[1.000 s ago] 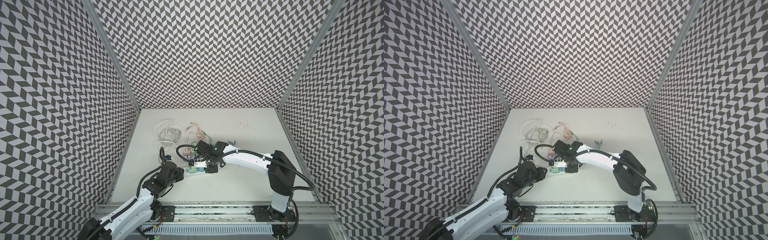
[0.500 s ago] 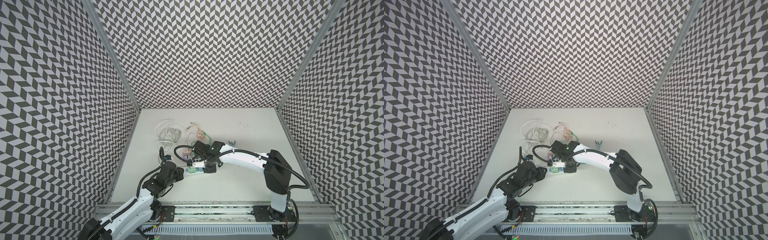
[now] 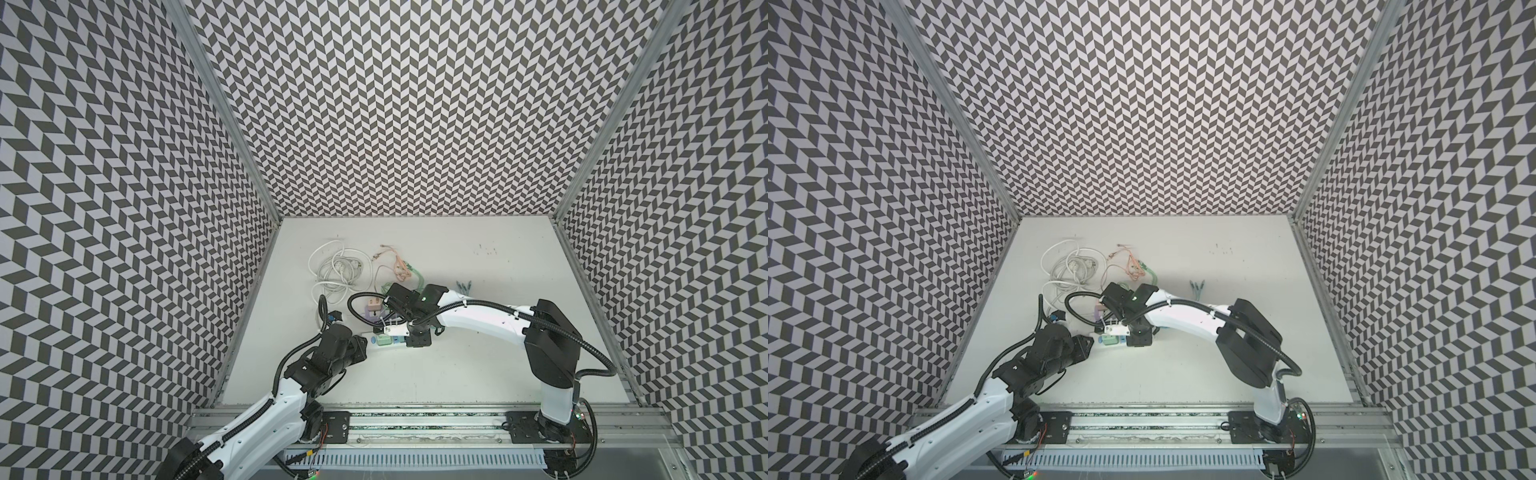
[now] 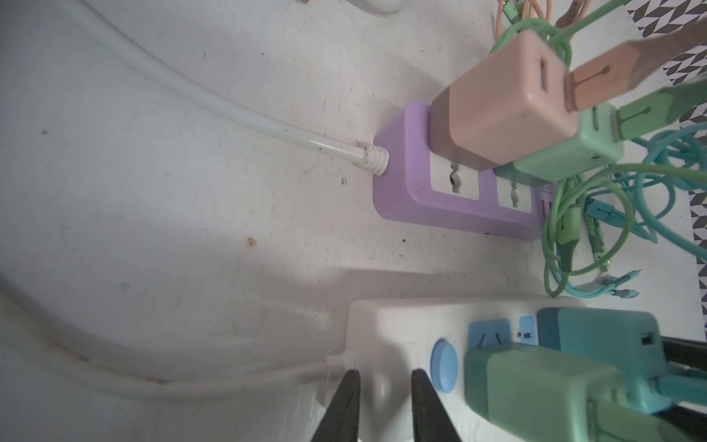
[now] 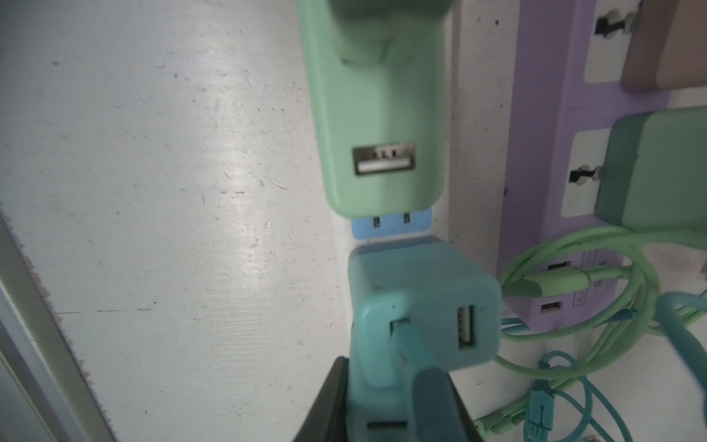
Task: Insert the plug
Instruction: 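Push the teal charger down into the white strip socket with the right gripper, then open the right gripper and lift it off the inserted teal charger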
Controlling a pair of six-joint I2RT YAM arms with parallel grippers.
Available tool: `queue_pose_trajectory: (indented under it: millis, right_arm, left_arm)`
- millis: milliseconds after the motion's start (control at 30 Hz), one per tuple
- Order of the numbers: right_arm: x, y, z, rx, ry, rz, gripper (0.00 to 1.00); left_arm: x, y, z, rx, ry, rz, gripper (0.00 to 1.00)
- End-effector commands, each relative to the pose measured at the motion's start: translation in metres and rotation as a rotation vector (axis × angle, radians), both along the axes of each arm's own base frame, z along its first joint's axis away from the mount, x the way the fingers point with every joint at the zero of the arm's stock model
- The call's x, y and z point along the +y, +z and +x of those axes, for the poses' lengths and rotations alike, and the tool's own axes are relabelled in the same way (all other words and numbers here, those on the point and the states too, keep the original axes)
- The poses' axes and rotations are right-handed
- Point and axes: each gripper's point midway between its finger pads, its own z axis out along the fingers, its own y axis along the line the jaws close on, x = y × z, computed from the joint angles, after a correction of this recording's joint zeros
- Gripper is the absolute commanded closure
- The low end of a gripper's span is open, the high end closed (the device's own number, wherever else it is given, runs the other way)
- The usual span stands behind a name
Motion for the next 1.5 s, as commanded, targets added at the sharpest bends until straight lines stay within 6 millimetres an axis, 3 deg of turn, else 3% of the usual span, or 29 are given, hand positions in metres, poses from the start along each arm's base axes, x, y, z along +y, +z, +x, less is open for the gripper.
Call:
queue_pose_trajectory:
  millis: [0,167,433,633,867,1133,1367,1467]
  right_arm:
    - [0.009,-0.038,0.004,-0.001,0.007,-0.002,0.8]
    - [0.011,-0.031,0.005,-0.005,0.002,0.022,0.78]
    - [0.02,0.003,0.007,-0.044,-0.003,0.118,0.67]
    - [0.026,0.027,0.009,-0.079,-0.01,0.194,0.47]
    - [0.02,0.043,0.007,-0.09,-0.035,0.245,0.41]
    - [0.0,0.039,-0.007,-0.047,-0.056,0.248,0.38]
    - [-0.002,0.034,-0.014,-0.021,-0.059,0.281,0.37]
    - [-0.004,0.03,-0.015,-0.007,-0.069,0.275,0.27]
  left_arm:
    - [0.005,0.0,0.002,-0.014,0.019,0.016,0.73]
    - [0.005,-0.001,0.001,-0.01,0.02,0.016,0.72]
    - [0.005,0.003,0.003,-0.012,0.025,0.015,0.72]
    - [0.005,0.005,0.004,-0.013,0.027,0.012,0.72]
    - [0.003,0.009,0.004,-0.017,0.028,0.003,0.72]
    - [0.001,0.019,0.008,-0.032,0.028,-0.009,0.71]
    - [-0.002,0.031,0.011,-0.045,0.025,-0.02,0.71]
    - [-0.002,0.036,0.012,-0.052,0.024,-0.023,0.71]
